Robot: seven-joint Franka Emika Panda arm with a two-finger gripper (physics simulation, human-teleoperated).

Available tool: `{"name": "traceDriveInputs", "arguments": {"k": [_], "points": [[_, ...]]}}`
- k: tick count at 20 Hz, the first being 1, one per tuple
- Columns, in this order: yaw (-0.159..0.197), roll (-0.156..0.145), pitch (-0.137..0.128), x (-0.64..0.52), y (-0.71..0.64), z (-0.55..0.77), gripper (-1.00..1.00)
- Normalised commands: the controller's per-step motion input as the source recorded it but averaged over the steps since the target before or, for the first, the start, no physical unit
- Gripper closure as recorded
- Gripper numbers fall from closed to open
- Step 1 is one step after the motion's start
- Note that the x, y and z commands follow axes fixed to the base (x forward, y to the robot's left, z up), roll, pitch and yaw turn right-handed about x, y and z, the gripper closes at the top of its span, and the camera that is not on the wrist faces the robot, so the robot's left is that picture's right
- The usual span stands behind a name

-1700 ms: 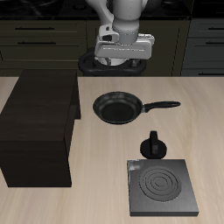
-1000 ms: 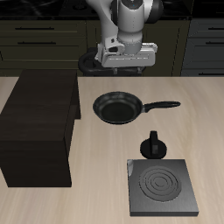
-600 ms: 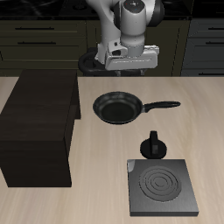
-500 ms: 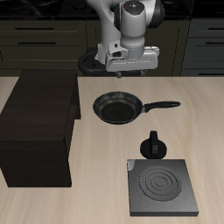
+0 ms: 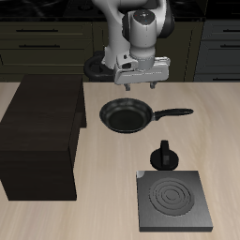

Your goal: Place the frypan on the flat stove

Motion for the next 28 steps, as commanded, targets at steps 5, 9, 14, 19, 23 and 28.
{"name": "traceDriveInputs", "arguments": {"k": [5, 9, 14, 19, 23, 28], "points": [[0.025, 0.01, 0.003, -0.05, 0.13, -0.23, -1.0], [-0.007, 0.026, 0.043, -0.01, 0.12, -0.2, -1.0], [0.026, 0.002, 0.028, 0.01, 0.06, -0.27, -1.0], [0.015, -0.021, 0.014, 0.05, -0.02, -0.16, -1.0], [-0.011, -0.013, 0.029, 0.01, -0.02, -0.17, -1.0], [-0.023, -0.01, 0.049, 0.0, -0.03, -0.23, -1.0]]}}
